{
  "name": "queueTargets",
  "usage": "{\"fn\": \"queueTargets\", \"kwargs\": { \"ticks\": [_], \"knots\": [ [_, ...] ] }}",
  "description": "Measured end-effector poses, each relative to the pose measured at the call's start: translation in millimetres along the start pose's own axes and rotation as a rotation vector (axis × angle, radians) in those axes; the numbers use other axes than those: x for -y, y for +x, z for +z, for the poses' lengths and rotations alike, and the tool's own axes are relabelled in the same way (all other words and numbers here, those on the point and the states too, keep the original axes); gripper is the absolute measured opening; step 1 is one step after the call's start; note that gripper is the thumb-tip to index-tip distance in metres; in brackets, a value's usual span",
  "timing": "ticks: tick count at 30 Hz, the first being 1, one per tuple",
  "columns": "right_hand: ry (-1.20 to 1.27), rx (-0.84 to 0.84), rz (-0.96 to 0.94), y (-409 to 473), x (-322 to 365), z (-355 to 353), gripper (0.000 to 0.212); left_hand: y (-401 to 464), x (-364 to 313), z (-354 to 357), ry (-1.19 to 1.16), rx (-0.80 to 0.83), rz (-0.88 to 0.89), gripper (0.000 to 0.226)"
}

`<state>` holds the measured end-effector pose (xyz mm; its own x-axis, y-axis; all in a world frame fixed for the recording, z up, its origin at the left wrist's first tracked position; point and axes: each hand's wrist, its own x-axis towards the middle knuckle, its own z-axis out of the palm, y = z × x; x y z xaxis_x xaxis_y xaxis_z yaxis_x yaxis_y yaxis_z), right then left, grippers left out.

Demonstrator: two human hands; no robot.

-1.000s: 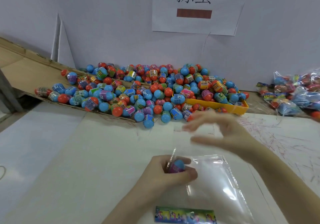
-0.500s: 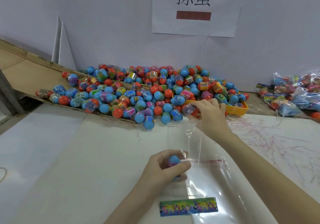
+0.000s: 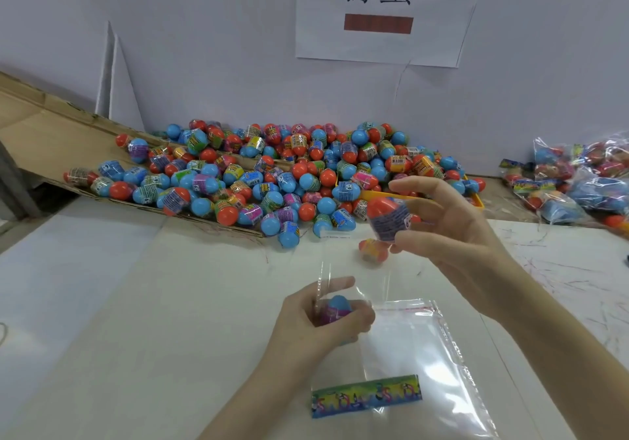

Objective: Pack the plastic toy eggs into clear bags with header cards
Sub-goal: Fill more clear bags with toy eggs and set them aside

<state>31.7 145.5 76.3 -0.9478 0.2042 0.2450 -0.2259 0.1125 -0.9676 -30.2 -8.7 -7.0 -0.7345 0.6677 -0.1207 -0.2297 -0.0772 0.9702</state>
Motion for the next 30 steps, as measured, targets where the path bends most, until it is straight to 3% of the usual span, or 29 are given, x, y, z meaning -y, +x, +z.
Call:
{"fn": "queueTargets", "kwargs": {
  "ticks": [3,6,10,13,19,23,25,30],
  "knots": [
    [0.009,0.046,0.056,-1.6,-1.6,0.2,0.049,-0.8,0.8,0.9,0.012,0.020,0.023,0.045],
    [-0.075,0.048,0.067,-5.9,-1.9,2.9,0.036,-1.2,2.5,0.2,0.026,0.030,0.034,0.045],
    [-0.765,-0.121,-0.128,-9.9,-1.9,5.9,0.042,-1.1,3.0,-0.4,0.096,0.033,0.054,0.052],
    [-1.006,-0.086,-0.144,-5.5,-0.8,9.2,0.041,-0.1,4.8,-0.1,0.130,0.048,0.054,0.045],
    [-0.909,0.236,0.008,-2.0,7.7,3.9,0.044,-2.4,3.1,0.5,0.183,0.122,0.070,0.030],
    [-0.828,0.111,-0.009,-2.8,9.8,3.6,0.040,-2.5,3.2,0.0,0.171,0.138,0.061,0.038],
    [-0.921,0.043,-0.012,-2.7,10.4,3.5,0.035,-3.1,2.6,0.2,0.179,0.135,0.065,0.041],
    [-1.137,0.053,-0.066,-4.8,15.0,3.0,0.040,-3.8,0.9,-0.1,0.159,0.153,0.068,0.043]
  ]
}}
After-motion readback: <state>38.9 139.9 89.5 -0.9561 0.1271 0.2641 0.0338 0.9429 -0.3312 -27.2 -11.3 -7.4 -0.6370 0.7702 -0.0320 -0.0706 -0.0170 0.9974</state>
